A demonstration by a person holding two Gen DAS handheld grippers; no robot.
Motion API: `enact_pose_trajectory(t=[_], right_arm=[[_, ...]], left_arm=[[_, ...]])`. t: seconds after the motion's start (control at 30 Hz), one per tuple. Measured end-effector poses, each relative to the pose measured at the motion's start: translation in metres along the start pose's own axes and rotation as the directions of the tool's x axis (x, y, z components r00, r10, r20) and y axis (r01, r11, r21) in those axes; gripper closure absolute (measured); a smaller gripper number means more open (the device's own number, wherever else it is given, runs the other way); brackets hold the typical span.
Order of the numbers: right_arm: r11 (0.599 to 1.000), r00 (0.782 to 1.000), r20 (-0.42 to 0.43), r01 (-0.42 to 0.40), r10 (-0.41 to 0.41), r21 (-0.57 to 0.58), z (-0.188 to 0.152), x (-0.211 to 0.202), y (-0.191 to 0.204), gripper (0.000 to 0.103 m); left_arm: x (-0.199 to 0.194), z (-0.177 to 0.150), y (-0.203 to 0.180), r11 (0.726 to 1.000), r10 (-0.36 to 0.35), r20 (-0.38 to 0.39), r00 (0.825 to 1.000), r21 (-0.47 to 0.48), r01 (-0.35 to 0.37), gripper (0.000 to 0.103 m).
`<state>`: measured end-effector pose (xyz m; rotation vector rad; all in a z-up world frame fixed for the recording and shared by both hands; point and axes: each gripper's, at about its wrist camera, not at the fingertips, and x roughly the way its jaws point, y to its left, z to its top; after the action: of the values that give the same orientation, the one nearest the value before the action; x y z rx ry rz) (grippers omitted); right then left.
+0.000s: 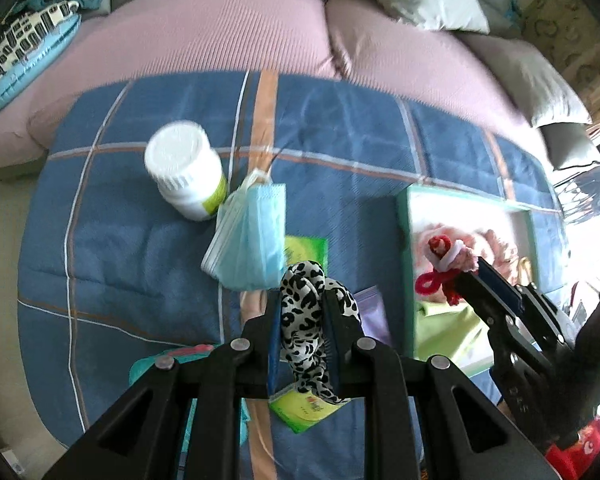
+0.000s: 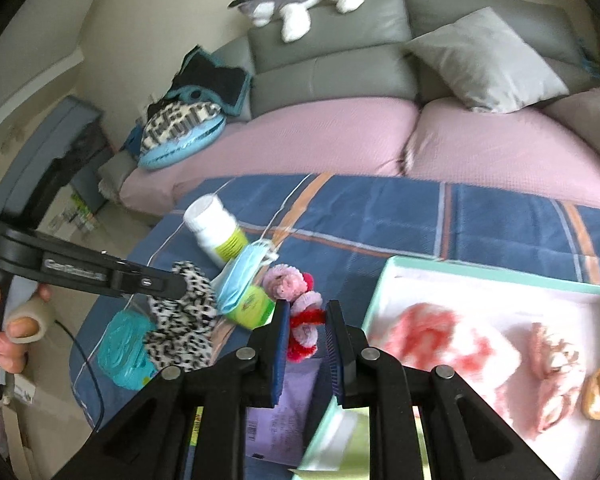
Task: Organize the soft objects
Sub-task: 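Carry the scrunchie with the left gripper while the right carries the plush toy to the tray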
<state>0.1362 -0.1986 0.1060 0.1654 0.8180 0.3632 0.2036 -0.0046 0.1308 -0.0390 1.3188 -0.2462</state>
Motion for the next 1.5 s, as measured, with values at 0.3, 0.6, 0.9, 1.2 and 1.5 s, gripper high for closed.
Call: enact_pose_trajectory(t=[0.3, 0.6, 0.9, 1.2, 1.5], right_arm=[[0.994, 0.995, 0.059, 0.078, -0.082, 0.08, 0.003, -0.031, -0.039, 0.084], [0.977, 0.987, 0.063, 0.139, -0.151, 0.162, -0.004, -0.05, -0.079, 0.084], [0.932, 0.959, 0.055, 0.254, -0.277, 0.26, -0.015, -0.069, -0.129, 0.084], [0.863, 0.923, 0.023, 0.349, -0.383, 0.366, -0.031, -0.09, -0.176, 0.084], [0.826, 0.895, -0.044, 0.428, -0.444, 0.366, -0.036, -0.079, -0.198, 0.084]], left_arm=[[-0.031, -0.004, -0.029, 0.999, -0.047, 0.105, 0.993, 0.032, 0.044, 0.083], [-0.017, -0.004, -0.076, 0.992, -0.116, 0.119, 0.986, 0.051, 0.111, 0.083], [0.005, -0.002, -0.125, 0.983, -0.164, 0.116, 0.98, 0.098, 0.152, 0.083], [0.037, 0.001, -0.159, 0.977, -0.179, 0.073, 0.981, 0.128, 0.169, 0.083], [0.052, 0.005, -0.179, 0.972, -0.18, 0.041, 0.983, 0.162, 0.172, 0.083]])
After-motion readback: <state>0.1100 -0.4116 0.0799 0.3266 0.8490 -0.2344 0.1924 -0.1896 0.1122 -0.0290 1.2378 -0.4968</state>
